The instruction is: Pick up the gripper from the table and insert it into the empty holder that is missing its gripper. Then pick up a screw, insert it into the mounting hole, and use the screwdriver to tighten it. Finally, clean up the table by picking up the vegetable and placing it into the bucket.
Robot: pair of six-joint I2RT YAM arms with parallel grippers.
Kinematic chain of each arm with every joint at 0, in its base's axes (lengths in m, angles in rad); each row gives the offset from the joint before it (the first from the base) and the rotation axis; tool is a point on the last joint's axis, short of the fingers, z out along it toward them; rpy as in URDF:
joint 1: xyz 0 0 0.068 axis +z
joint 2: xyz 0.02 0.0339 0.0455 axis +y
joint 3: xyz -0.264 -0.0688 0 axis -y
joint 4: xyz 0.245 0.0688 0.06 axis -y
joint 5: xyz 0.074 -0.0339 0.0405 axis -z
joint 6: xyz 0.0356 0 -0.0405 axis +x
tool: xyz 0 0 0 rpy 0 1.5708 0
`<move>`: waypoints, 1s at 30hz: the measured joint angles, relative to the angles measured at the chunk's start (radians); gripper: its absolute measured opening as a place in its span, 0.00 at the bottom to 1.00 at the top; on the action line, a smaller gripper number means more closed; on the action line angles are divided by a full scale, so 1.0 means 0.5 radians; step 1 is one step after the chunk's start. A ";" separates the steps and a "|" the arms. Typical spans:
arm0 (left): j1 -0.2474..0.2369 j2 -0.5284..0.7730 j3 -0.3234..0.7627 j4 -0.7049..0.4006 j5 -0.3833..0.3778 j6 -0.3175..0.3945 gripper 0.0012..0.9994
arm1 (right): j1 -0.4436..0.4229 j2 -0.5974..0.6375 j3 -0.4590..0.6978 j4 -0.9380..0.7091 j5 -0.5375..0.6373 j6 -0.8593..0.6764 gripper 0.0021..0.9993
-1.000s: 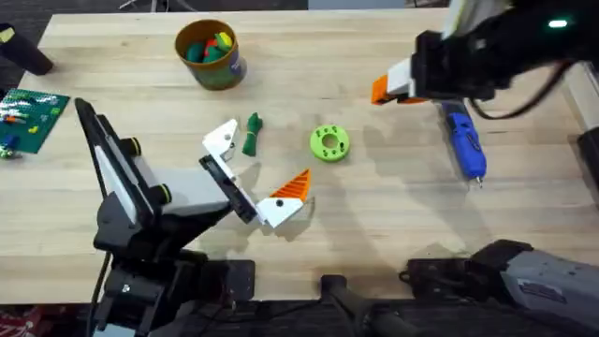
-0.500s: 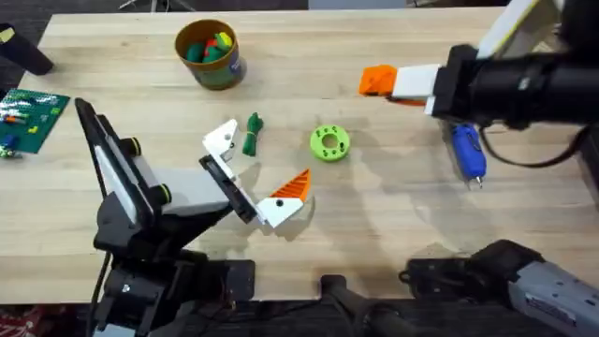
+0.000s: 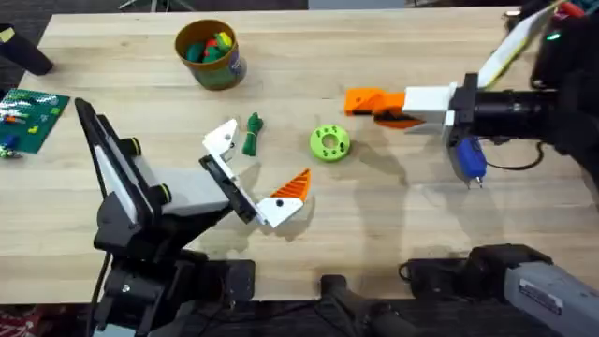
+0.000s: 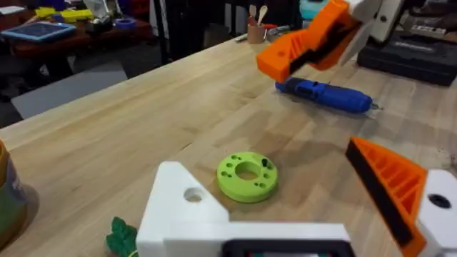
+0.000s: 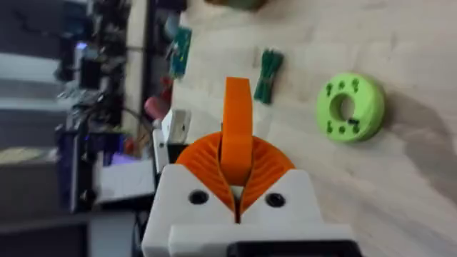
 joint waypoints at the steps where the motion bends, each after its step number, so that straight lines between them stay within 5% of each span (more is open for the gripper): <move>1: 0.000 0.000 0.000 0.000 0.000 0.000 0.99 | -0.028 0.192 -0.017 0.040 -0.276 -0.133 0.02; 4: 0.000 0.000 0.000 0.000 0.001 0.000 0.99 | -0.030 0.555 -0.018 0.194 -0.684 -0.346 0.02; 11: 0.000 -0.001 0.000 0.000 0.001 0.000 0.99 | -0.030 0.956 -0.019 0.331 -0.916 -0.462 0.02; 19: 0.000 -0.001 0.000 0.000 0.000 0.000 0.99 | 0.035 1.021 -0.021 0.466 -0.970 -0.451 0.02; 25: 0.000 0.000 0.000 0.000 0.001 0.000 0.99 | 0.261 1.021 -0.023 0.715 -0.986 -0.294 0.02; 30: 0.000 0.000 0.000 0.000 0.000 0.000 0.99 | 0.471 1.036 -0.030 1.435 -0.990 0.225 0.02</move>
